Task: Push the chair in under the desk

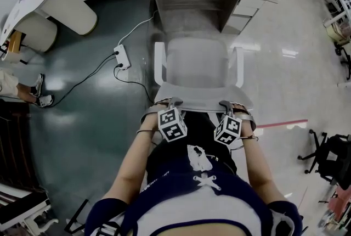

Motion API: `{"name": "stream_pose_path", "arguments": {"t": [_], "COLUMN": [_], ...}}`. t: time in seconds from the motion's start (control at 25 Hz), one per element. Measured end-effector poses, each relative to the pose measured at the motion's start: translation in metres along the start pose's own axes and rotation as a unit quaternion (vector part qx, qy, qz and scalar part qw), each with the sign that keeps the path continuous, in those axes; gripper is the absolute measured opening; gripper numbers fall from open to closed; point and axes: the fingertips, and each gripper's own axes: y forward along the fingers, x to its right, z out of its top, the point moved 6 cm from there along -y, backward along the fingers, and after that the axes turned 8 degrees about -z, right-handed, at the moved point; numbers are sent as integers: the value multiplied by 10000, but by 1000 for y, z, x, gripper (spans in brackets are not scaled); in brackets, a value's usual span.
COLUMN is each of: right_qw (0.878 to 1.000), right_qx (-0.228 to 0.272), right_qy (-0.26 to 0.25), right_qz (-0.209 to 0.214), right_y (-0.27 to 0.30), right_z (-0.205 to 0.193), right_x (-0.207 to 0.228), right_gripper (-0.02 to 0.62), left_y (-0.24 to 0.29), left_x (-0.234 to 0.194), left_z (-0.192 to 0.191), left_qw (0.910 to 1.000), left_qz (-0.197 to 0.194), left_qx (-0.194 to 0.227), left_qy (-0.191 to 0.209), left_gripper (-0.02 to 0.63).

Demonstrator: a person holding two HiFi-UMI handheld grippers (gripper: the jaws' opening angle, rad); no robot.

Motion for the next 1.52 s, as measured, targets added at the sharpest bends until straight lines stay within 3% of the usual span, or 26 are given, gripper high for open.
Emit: {"name": "stream_pose_path", "arguments": {"t": [0.24,0.72,1.52], "right_qw": [9998,9997,9985], "right_qx": [138,129,30], "right_qy": [16,207,190], "right_qz": [-137,56,518], "right_y": [5,22,33], "right_z": [4,10,3], "right_x": [7,38,67], "right_gripper": [124,132,135], "left_y": [-1,-2,-1], "left_x": [-9,-51,-67], "left_z": [-2,4,20], "left_qw": [9996,9990,9978], "left_qz": [166,-355,-473], "left_qx": [197,101,204], "left_qy": [-72,-244,-410], "left_gripper": [150,153,153]}}
